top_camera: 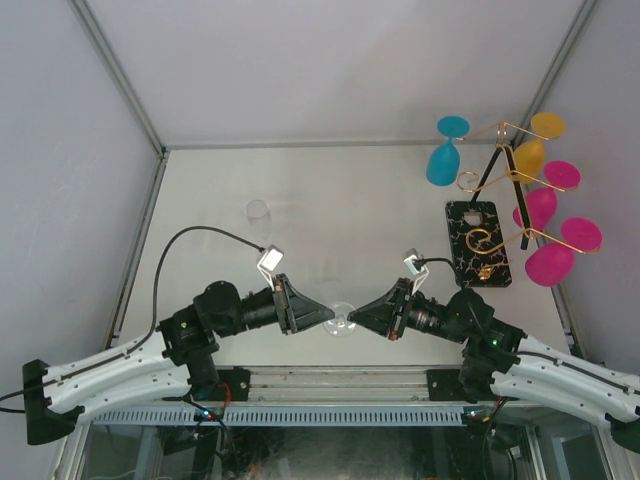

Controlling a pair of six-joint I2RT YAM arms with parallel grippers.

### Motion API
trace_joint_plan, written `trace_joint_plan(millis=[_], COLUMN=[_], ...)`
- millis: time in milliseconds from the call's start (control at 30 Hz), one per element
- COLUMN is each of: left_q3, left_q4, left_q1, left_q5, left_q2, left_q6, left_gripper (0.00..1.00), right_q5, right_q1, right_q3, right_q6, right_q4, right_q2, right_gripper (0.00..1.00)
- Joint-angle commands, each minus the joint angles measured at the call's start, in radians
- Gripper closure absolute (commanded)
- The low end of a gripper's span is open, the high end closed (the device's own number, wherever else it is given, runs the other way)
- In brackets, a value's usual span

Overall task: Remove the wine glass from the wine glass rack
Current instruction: Place the wine glass at the center of the board.

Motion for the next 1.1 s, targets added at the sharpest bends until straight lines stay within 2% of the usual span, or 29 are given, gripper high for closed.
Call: trace_joint_plan(millis=[0, 67, 167, 267, 400, 533, 733, 900, 967, 1000, 1067], left_q3=[0.018, 0.020, 0.027, 0.033, 0.035, 0.045, 0.049, 0.065, 0.072, 0.076, 0.080], left_q4=[0.024, 0.021, 0.011, 0.006, -0.002, -0.060, -0.094, -0.102, -0.106, -0.112, -0.120], left_q1=[-0.014, -0.015, -0.018, -0.022, -0.027, -0.029, -0.031, -0.033, -0.032, -0.032, -0.032], left_q5=[-0.009, -0.025, -0.036, -0.040, -0.058, -0.098, -0.125, -0.130, -0.127, -0.124, -0.135], left_q2=[-0.025, -0.038, -0.049, -0.058, -0.075, -0.113, -0.169, -0.160, -0.148, -0.145, -0.143], left_q6=[0.039, 0.056, 0.076, 0.089, 0.105, 0.140, 0.195, 0.226, 0.231, 0.231, 0.231], left_gripper=[0.90, 0.98, 1.00, 1.00, 1.00, 1.00, 1.00, 1.00, 1.00, 1.00, 1.00], right_q5=[-0.026, -0.043, -0.050, -0.053, -0.043, -0.017, -0.028, -0.042, 0.058, 0.193, 0.344], right_q1=[0.008, 0.008, 0.008, 0.009, 0.008, 0.008, 0.009, 0.058, 0.124, 0.174, 0.274], right_q3=[0.070, 0.087, 0.100, 0.107, 0.119, 0.143, 0.135, 0.094, 0.094, 0.094, 0.089], right_q6=[0.005, 0.004, 0.014, 0.021, 0.024, -0.030, -0.005, 0.044, 0.015, -0.007, -0.096], right_q4=[0.039, 0.023, 0.013, -0.007, -0.051, -0.152, -0.183, 0.000, 0.058, 0.081, 0.155], right_q2=[0.006, 0.011, 0.013, 0.011, 0.010, -0.013, -0.002, 0.101, 0.145, 0.159, 0.187], right_gripper=[1.00, 1.00, 0.97, 0.84, 0.59, 0.48, 0.42, 0.41, 0.43, 0.43, 0.42])
